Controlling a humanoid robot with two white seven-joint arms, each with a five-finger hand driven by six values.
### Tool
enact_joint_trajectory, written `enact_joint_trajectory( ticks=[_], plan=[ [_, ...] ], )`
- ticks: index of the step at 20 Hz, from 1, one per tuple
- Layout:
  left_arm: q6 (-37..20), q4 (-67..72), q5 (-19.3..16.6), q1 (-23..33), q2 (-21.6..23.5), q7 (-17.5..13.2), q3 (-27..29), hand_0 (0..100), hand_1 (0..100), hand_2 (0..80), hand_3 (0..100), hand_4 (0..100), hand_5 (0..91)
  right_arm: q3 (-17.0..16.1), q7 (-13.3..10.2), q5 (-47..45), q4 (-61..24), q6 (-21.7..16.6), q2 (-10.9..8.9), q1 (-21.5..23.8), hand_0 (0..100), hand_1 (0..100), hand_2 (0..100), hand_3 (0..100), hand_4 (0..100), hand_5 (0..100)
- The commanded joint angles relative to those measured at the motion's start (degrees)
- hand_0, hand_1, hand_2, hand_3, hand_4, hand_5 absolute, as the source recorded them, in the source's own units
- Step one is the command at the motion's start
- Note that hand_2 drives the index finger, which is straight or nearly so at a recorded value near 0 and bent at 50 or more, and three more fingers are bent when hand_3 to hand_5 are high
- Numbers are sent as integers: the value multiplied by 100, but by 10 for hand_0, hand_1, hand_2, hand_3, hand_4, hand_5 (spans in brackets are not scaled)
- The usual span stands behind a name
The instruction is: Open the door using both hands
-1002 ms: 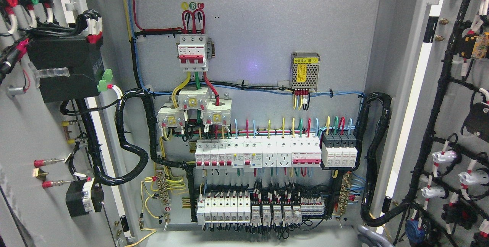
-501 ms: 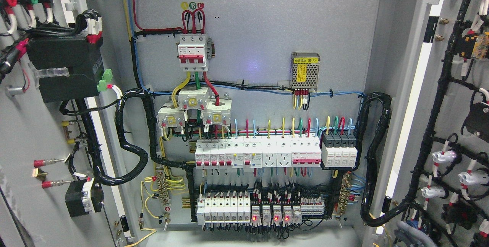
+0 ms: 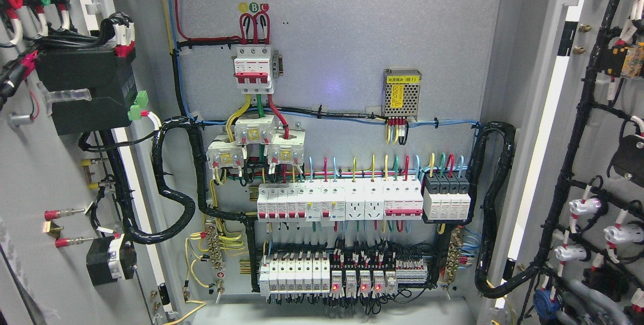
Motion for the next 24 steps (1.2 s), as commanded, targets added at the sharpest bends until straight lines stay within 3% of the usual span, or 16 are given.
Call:
enact_joint_trajectory(
  ticks=[1, 7, 24],
  plan=[
    [1, -15, 390, -4, 187, 1, 584, 0, 0, 0, 0, 0, 0, -434, 2, -224, -9, -3, 7, 16, 190, 0, 0, 0, 0, 0],
    [-8, -7, 908, 31, 530, 1, 962, 0, 0, 0, 0, 0, 0, -566, 2, -409, 53, 23, -37, 7, 190, 0, 0, 0, 0, 0],
    [9, 11, 1638, 312, 1074, -8, 1805, 0, 0, 0, 0, 0, 0, -768, 2, -734, 150, 41, -11, 183, 190, 0, 0, 0, 0, 0]
  ],
)
